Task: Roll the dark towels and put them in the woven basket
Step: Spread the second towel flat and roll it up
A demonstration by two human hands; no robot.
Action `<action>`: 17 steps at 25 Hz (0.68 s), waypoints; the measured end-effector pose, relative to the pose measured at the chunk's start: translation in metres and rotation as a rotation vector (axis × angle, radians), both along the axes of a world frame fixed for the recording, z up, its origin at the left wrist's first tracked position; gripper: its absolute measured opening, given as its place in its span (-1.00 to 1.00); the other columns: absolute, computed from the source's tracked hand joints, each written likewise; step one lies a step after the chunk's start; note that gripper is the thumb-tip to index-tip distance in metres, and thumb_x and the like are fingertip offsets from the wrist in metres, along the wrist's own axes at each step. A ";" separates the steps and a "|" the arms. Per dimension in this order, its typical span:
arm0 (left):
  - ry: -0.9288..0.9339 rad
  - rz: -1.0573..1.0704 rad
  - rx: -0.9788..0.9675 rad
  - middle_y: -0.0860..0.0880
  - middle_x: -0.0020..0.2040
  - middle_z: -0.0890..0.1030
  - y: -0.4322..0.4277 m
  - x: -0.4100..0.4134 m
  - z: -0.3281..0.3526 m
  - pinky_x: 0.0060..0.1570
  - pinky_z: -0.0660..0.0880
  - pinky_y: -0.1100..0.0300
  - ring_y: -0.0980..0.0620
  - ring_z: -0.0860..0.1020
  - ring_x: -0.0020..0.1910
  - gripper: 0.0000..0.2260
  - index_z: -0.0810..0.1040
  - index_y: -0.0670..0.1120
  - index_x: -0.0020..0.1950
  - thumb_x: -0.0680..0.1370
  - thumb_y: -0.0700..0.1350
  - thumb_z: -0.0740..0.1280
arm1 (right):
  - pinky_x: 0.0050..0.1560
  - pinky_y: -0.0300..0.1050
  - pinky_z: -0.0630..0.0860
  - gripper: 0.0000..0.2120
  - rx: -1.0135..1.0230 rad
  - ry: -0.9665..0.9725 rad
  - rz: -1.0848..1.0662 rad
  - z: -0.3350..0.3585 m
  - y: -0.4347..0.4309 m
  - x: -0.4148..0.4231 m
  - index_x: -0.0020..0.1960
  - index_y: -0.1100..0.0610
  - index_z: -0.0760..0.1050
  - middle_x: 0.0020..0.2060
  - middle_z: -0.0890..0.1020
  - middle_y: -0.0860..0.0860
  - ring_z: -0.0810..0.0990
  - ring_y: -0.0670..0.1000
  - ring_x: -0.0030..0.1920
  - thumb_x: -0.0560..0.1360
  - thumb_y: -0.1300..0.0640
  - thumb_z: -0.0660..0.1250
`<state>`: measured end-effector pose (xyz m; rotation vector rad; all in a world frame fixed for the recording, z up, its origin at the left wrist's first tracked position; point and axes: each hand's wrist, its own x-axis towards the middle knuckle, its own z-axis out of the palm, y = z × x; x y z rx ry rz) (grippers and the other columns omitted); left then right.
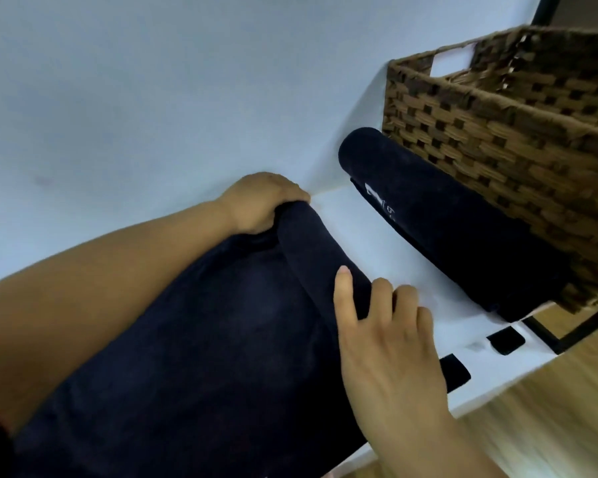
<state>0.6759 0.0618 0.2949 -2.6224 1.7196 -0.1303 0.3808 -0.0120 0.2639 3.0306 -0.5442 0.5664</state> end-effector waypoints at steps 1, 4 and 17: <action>-0.022 -0.002 -0.155 -0.02 0.27 0.58 0.018 -0.003 -0.012 0.26 0.45 0.04 -0.07 0.48 0.27 -0.47 0.53 0.02 0.33 0.44 -0.39 0.23 | -0.05 0.36 0.49 -0.36 -0.008 -0.008 0.026 -0.001 0.005 -0.001 0.39 0.30 0.42 0.02 0.51 0.44 0.48 0.48 0.02 0.36 0.32 -0.07; -0.046 0.024 -0.395 -0.02 0.39 0.48 0.067 -0.010 -0.040 0.38 0.29 0.26 0.03 0.38 0.40 -0.43 0.47 -0.07 0.40 0.44 -0.44 0.21 | 0.26 0.59 0.22 -0.43 -0.008 0.050 0.092 -0.008 0.013 -0.004 0.42 0.31 0.37 0.33 0.36 0.50 0.28 0.67 0.26 0.44 0.38 0.00; 0.029 -0.070 0.265 0.01 0.46 0.40 0.058 -0.008 0.050 0.31 0.39 0.06 0.01 0.37 0.44 -0.81 0.66 -0.14 0.10 0.51 -0.15 0.44 | -0.60 -0.15 0.37 -0.77 0.072 0.024 0.350 0.033 0.030 0.005 -0.38 0.15 0.55 -0.55 0.47 0.06 0.49 0.14 -0.51 0.01 0.33 0.49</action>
